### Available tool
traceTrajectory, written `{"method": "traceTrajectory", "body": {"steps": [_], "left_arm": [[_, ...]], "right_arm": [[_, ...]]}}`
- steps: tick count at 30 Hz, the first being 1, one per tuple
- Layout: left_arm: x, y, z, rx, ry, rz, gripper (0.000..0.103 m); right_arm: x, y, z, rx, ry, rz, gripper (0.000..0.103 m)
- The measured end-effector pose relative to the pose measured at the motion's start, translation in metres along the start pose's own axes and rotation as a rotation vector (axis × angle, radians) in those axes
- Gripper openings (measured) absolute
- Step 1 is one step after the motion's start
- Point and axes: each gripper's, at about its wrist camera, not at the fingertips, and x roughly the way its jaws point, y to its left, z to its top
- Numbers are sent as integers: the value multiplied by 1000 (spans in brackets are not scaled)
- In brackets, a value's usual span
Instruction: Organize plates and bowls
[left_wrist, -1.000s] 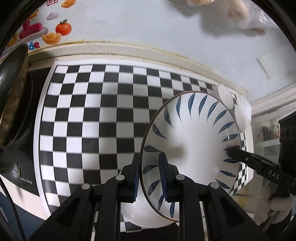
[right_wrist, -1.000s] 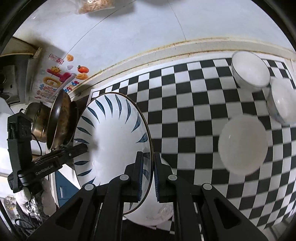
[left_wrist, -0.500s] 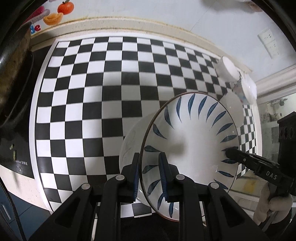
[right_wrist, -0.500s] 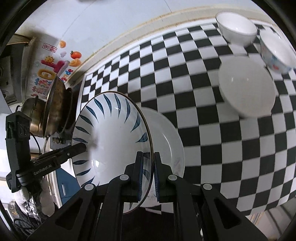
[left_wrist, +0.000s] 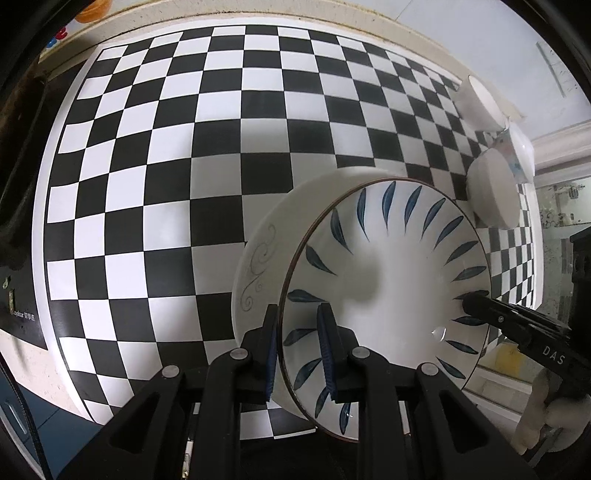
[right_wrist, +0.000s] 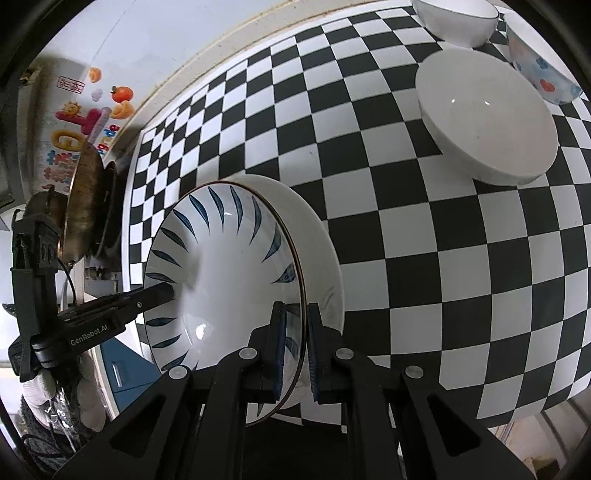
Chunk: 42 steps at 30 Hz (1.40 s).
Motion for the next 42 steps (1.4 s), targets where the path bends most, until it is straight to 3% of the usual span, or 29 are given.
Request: {"method": "traceTrajectory", "body": {"steps": [14,25,36,42], "left_arm": [[20,1,4,-14,34,45,20],[25,1,5,-35,44,35,20],[12,4,2,-33,6,59,20],[-9,0,-7,2,-54,96,20]], "right_arm": [[24,0,4,-13,39,-14,12],[30,1,9,1,26,-31,15],[15,-7,7,58,-12,-17,15],[3,4,1,28,-44,-66,15]]}}
